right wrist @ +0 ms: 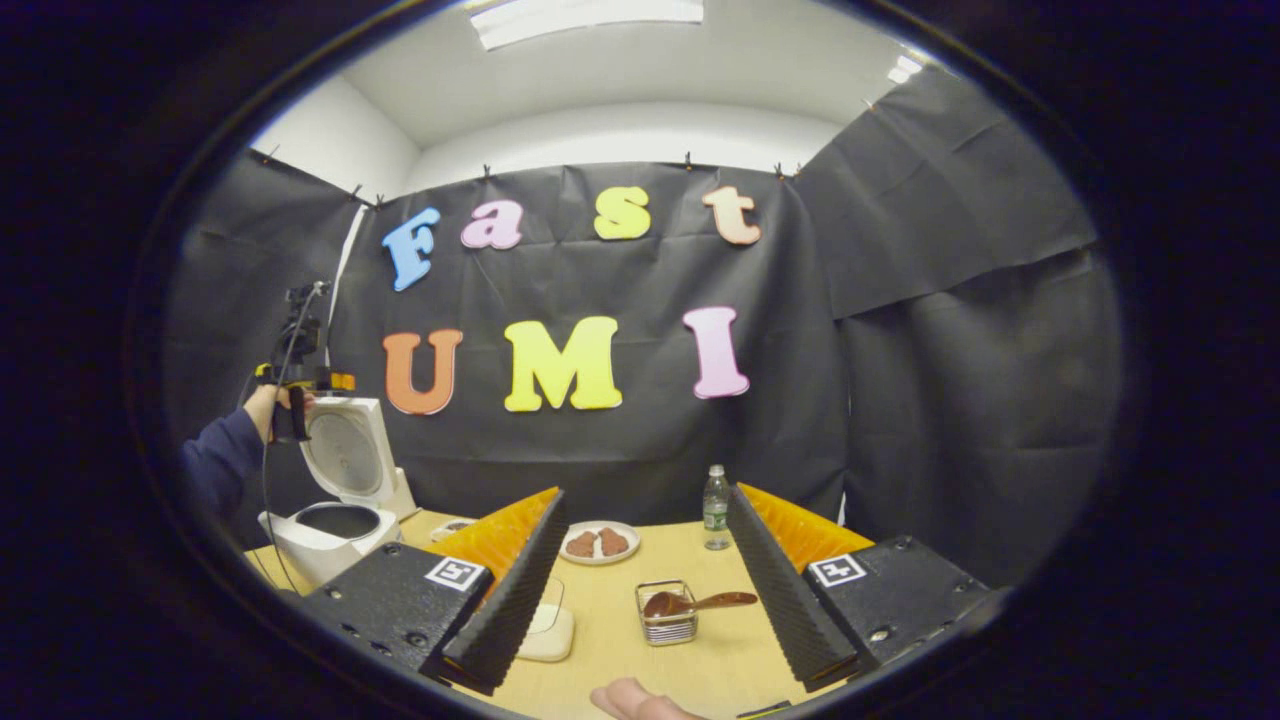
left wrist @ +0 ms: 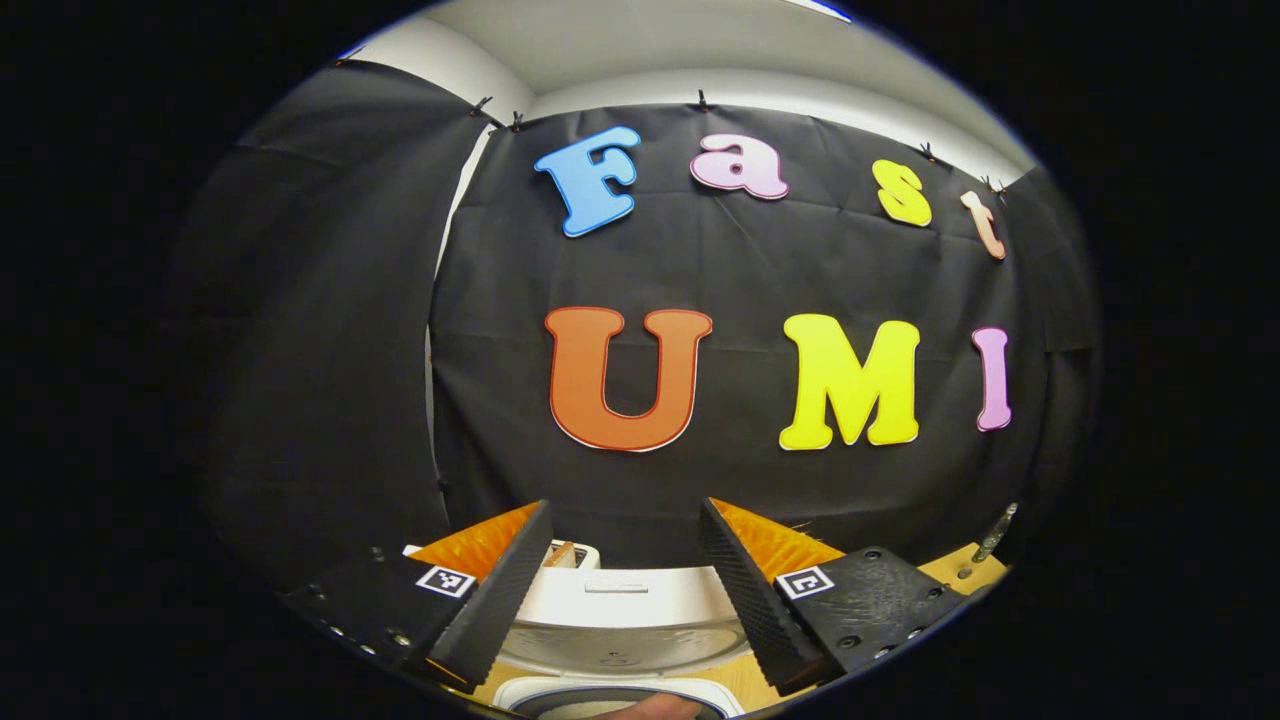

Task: Close the left gripper, press the button to open the rice cooker; take a wooden spoon from the chopstick holder with the right hand, scoop a spoonful of rice and pour it into the rice cooker, then put the wooden spoon back into the chopstick holder.

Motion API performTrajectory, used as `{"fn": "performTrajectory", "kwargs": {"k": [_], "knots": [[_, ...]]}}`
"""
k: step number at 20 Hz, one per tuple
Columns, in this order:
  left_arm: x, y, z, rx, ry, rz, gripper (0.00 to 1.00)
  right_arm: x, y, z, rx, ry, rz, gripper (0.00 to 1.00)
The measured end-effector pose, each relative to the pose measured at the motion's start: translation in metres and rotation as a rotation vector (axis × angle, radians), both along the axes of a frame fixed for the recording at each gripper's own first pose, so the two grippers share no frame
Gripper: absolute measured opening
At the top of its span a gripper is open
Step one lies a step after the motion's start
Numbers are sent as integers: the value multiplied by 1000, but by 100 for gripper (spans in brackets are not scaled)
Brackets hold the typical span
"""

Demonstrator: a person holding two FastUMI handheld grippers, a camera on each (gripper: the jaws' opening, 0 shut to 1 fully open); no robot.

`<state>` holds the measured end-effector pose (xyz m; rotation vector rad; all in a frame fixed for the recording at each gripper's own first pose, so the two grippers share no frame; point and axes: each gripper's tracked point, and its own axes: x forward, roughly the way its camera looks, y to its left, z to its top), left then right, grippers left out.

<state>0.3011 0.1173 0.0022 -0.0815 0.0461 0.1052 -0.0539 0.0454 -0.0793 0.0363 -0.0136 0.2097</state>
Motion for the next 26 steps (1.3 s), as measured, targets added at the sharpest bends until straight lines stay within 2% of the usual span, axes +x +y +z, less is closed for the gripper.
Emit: {"fn": "performTrajectory", "kwargs": {"k": [3,7,9,12,16,20,21,24,26], "knots": [[3,3,-12,21,67,27,96,-23,2,14,17,-54,19,99],[-8,2,-17,10,130,41,98,-44,-3,0,30,-44,22,100],[-26,-1,-18,18,132,50,98,-48,-6,-8,53,-16,26,100],[-52,-6,-24,22,140,43,97,-56,-10,-25,28,33,39,100],[-92,-15,-40,11,175,37,97,-61,-12,-35,-25,40,66,100],[-131,-26,-68,-10,206,15,96,-77,-13,-36,-53,30,59,100],[-141,-29,-76,-20,212,11,96,-80,-9,-33,-56,8,79,100],[-163,-40,-99,-34,231,-15,96,-89,-9,-55,-88,90,105,100],[-174,-46,-114,-36,252,-21,96,-89,-17,-46,-92,75,82,100]]}}
